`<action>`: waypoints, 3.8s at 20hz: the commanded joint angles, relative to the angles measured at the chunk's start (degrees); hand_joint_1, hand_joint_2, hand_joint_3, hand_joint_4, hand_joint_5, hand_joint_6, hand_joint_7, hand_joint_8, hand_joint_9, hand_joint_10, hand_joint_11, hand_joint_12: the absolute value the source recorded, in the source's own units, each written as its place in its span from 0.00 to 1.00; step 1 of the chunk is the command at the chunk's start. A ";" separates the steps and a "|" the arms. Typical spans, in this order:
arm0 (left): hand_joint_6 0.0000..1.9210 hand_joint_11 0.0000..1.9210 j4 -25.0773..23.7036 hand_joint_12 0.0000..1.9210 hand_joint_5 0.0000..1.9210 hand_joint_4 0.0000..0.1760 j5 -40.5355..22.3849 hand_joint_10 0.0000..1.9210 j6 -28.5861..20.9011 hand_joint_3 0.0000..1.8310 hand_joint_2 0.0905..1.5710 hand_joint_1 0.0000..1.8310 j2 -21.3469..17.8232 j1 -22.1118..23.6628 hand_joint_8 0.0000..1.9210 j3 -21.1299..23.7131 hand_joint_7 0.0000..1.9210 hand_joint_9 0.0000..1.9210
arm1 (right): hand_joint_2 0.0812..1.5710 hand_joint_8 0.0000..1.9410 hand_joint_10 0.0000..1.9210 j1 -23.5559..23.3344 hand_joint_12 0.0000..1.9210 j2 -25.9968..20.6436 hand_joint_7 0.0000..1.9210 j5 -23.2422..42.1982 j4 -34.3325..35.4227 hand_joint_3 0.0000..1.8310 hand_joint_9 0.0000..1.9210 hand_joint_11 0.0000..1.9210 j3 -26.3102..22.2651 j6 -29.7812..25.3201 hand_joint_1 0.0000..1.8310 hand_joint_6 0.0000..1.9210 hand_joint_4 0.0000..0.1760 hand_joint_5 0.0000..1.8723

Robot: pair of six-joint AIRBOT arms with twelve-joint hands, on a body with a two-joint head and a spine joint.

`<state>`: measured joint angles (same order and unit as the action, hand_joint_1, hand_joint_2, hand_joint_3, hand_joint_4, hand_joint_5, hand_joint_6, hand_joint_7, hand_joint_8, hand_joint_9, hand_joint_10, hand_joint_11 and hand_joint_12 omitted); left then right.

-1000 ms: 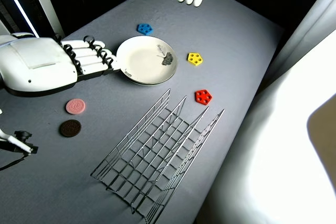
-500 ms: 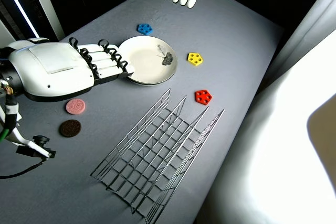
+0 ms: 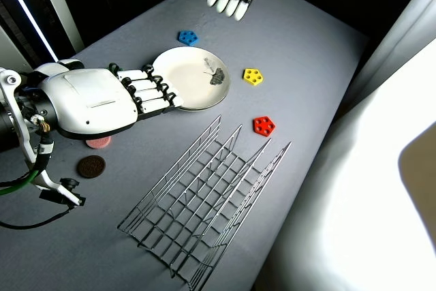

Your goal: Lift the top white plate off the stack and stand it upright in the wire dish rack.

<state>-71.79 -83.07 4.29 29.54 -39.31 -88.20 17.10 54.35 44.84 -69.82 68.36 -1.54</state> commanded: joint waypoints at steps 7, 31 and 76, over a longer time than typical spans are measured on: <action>0.00 0.03 -0.87 0.09 0.04 0.00 2.73 0.00 1.48 0.00 0.53 0.01 -0.32 3.95 0.00 6.83 0.05 0.04 | 0.61 0.00 0.00 0.29 0.02 0.08 0.02 0.99 3.72 0.00 0.02 0.02 -2.44 0.30 0.00 0.00 0.00 0.01; 0.00 0.01 -13.54 0.08 0.04 0.00 16.95 0.00 4.03 0.00 0.53 0.00 4.08 7.95 0.00 11.34 0.05 0.04 | 0.61 0.00 0.00 0.30 0.02 -1.49 0.02 7.81 7.65 0.00 0.03 0.05 -2.05 7.88 0.00 0.00 0.00 0.01; 0.00 0.02 -19.92 0.09 0.04 0.00 24.13 0.00 -1.75 0.00 0.52 0.00 8.89 7.11 0.00 5.08 0.04 0.04 | 0.60 0.00 0.00 2.62 0.01 -2.05 0.03 12.18 11.31 0.00 0.04 0.06 -2.01 14.32 0.00 0.01 0.00 0.02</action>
<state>-94.13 -57.34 2.74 38.09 -32.93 -83.15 20.03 52.99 52.12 -62.59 66.26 12.78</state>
